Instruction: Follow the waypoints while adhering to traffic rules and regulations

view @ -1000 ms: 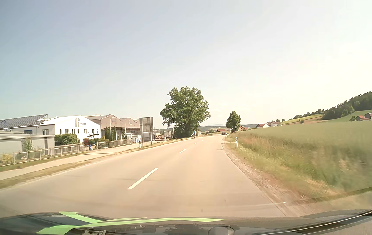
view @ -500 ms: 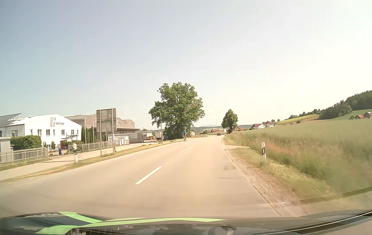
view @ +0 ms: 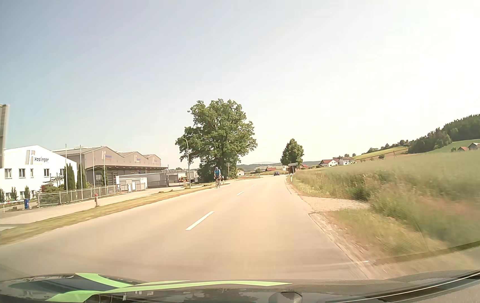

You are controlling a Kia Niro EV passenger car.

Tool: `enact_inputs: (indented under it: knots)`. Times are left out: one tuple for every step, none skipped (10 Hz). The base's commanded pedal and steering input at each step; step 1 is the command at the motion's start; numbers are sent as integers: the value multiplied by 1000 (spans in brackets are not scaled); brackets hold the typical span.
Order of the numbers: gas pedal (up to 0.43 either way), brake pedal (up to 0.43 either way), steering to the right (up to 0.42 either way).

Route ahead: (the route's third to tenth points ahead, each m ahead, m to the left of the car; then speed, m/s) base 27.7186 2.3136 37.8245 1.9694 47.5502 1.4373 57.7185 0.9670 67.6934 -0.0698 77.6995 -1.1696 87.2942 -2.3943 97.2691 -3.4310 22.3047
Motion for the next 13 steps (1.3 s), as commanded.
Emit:
enact_inputs:
  knots:
    - [98, 0, 7]
    - [98, 0, 11]
    - [98, 0, 12]
    - [98, 0, 12]
    - [98, 0, 12]
    - [98, 0, 12]
    - [98, 0, 12]
    - [110, 0, 12]
    - [110, 0, 11]
    - [110, 0, 10]
    - [110, 0, 10]
    - [110, 0, 10]
    - [110, 0, 9]
